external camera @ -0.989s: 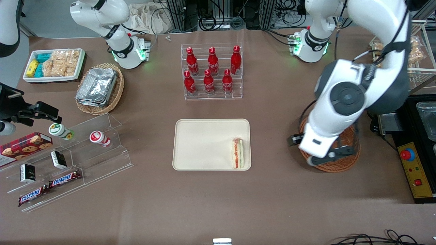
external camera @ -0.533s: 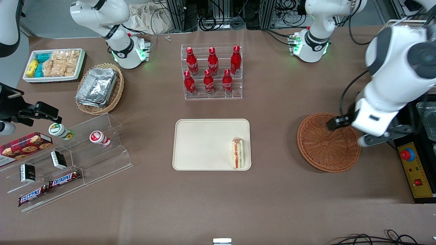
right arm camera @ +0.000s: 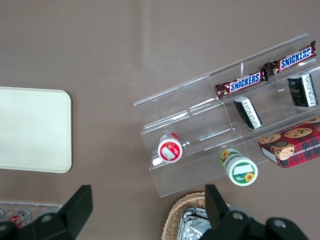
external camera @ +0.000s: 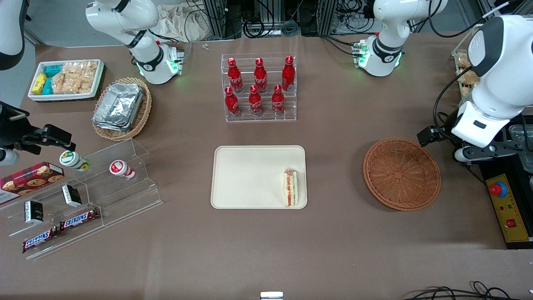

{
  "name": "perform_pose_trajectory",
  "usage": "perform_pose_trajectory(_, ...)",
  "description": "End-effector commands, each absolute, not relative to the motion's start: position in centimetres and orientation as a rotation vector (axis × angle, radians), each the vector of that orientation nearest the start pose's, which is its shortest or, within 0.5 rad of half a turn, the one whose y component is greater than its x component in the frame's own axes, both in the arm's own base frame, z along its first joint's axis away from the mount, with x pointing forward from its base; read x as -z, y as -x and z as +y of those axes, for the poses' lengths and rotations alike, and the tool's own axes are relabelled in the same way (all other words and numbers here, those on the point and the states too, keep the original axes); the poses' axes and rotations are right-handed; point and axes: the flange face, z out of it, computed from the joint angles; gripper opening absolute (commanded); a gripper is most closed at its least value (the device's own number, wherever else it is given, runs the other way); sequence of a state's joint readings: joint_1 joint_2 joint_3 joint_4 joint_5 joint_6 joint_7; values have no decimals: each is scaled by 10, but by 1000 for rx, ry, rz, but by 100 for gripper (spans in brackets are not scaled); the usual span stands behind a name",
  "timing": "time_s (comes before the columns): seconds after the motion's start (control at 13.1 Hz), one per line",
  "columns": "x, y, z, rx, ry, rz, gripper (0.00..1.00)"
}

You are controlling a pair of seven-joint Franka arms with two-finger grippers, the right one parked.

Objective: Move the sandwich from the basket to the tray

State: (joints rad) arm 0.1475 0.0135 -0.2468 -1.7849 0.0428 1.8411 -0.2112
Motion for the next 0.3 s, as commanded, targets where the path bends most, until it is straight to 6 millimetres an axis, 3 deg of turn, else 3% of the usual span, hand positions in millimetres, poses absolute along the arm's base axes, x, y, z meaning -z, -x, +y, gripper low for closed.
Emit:
perform_pose_trajectory(0.0, -551, -575, -28, 103, 3170, -195, 100)
perform_pose_trajectory(0.08, -549, -583, -14, 82, 3181, -217, 100)
perform_pose_trajectory(0.23, -548, -584, -15, 45, 3183, -215, 100)
